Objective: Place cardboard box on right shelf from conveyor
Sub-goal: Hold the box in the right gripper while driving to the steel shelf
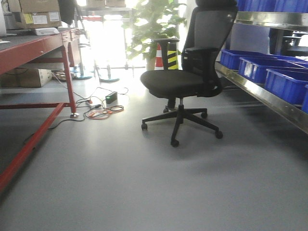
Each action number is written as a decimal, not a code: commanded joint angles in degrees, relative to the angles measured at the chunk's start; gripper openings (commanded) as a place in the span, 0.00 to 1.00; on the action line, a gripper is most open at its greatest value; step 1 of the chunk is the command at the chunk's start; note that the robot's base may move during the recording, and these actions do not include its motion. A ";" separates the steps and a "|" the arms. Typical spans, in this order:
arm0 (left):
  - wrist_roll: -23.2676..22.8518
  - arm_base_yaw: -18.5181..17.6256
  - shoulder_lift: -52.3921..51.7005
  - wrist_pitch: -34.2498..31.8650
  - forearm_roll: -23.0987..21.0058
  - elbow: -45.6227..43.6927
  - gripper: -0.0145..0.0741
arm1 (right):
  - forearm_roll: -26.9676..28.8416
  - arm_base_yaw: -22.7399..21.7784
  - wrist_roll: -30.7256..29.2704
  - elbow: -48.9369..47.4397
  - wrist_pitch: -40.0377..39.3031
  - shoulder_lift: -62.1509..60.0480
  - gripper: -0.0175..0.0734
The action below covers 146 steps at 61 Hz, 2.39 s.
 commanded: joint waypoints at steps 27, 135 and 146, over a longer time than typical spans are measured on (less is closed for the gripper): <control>0.01 -0.23 -0.93 -5.04 -0.34 0.58 0.03 | -1.57 -0.32 -0.59 -1.60 -6.15 0.97 0.36; 0.01 -0.26 -0.93 -5.04 -0.34 0.58 0.03 | -1.57 -0.32 -0.59 -1.60 -6.15 0.97 0.36; 0.01 -0.26 -0.93 -5.04 -0.34 0.58 0.03 | -1.57 -0.32 -0.59 -1.60 -6.15 0.97 0.36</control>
